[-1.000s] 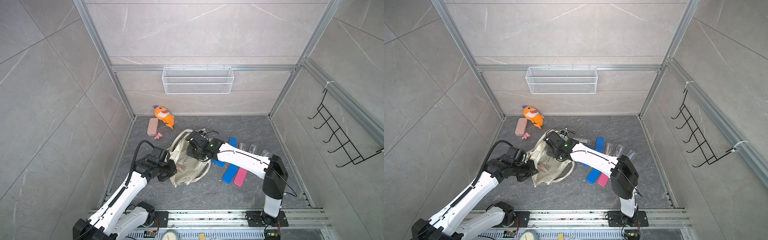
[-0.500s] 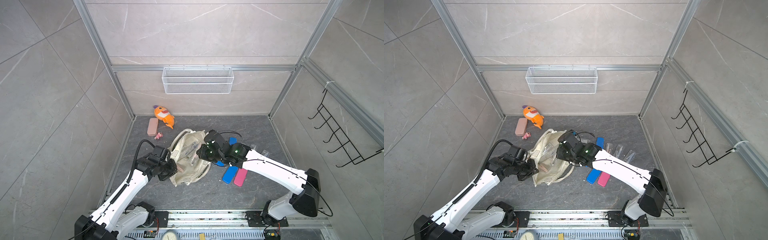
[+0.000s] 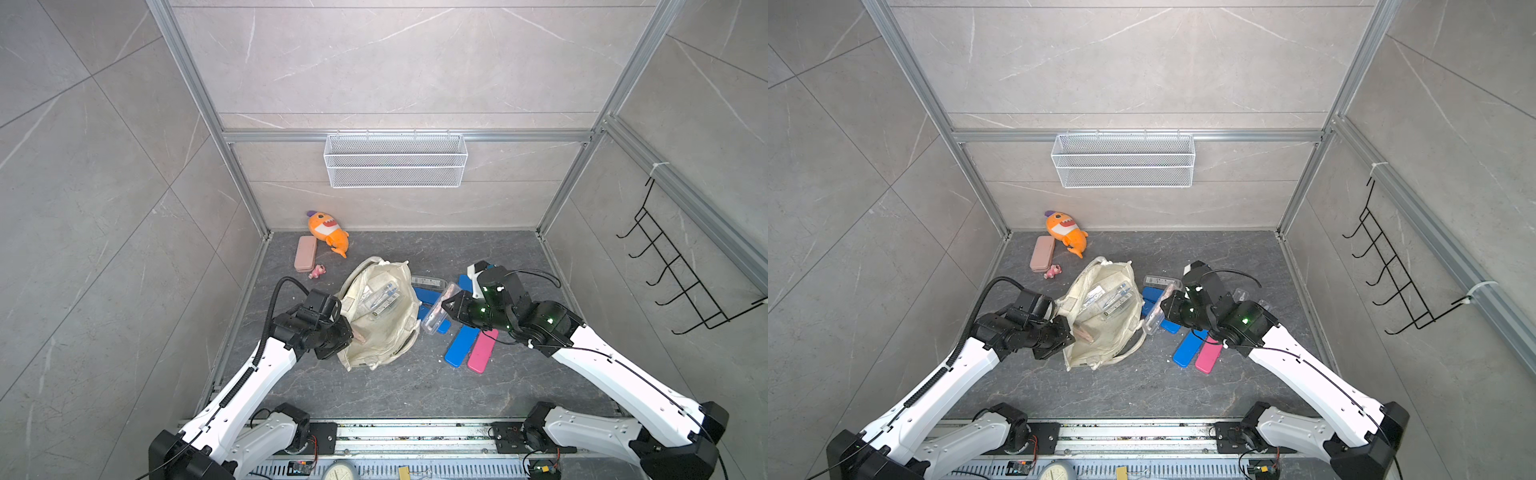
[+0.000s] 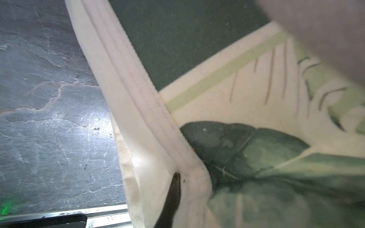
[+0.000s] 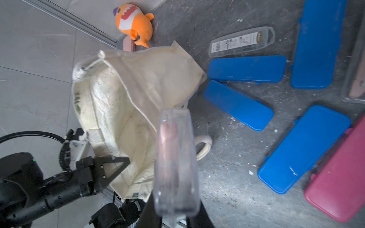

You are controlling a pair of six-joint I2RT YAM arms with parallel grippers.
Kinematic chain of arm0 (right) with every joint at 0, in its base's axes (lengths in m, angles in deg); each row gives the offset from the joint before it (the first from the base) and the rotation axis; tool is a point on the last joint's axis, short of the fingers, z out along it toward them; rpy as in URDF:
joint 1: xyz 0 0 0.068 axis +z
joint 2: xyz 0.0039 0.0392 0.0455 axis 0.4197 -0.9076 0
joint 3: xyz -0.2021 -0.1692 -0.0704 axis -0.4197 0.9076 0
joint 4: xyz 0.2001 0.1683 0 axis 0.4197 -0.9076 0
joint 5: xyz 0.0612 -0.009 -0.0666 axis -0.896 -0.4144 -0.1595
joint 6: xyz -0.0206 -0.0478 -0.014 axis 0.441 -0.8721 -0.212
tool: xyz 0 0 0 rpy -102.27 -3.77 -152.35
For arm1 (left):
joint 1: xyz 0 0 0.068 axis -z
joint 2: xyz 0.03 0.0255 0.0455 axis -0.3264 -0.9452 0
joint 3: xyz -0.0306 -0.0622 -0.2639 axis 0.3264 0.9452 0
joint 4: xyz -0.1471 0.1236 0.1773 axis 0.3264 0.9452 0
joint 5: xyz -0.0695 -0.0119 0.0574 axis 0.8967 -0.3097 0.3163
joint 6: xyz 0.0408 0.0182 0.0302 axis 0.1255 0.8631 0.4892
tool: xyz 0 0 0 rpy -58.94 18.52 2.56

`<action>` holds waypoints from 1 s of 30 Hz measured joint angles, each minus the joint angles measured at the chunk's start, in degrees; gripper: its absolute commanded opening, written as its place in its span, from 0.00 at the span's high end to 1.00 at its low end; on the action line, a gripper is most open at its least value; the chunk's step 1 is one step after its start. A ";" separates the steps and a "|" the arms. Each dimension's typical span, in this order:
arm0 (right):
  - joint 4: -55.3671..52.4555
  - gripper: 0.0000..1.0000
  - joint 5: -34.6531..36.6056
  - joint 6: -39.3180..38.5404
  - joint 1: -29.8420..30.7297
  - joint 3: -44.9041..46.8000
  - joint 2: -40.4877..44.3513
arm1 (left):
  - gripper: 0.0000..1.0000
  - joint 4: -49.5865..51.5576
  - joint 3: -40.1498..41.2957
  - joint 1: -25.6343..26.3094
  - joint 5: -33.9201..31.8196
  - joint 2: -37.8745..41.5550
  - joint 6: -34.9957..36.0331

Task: Take out the compass set from the canvas bag
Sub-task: Place the compass set at the center of the board.

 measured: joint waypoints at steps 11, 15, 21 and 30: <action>6.91 0.89 -11.19 -2.95 0.00 15.45 -11.80 | 1.00 3.85 -2.36 -3.17 -2.62 0.81 0.07; 11.15 0.89 -12.44 -2.95 1.62 16.65 -16.70 | 1.00 5.70 -2.36 -5.03 -3.65 2.58 0.24; 17.90 0.89 -13.35 -2.25 1.84 17.68 -21.24 | 1.00 6.56 -2.34 -5.84 -3.45 3.93 0.46; 26.84 0.88 -14.80 1.16 1.60 21.70 -23.56 | 1.00 4.98 -0.66 -5.86 -0.66 4.04 0.66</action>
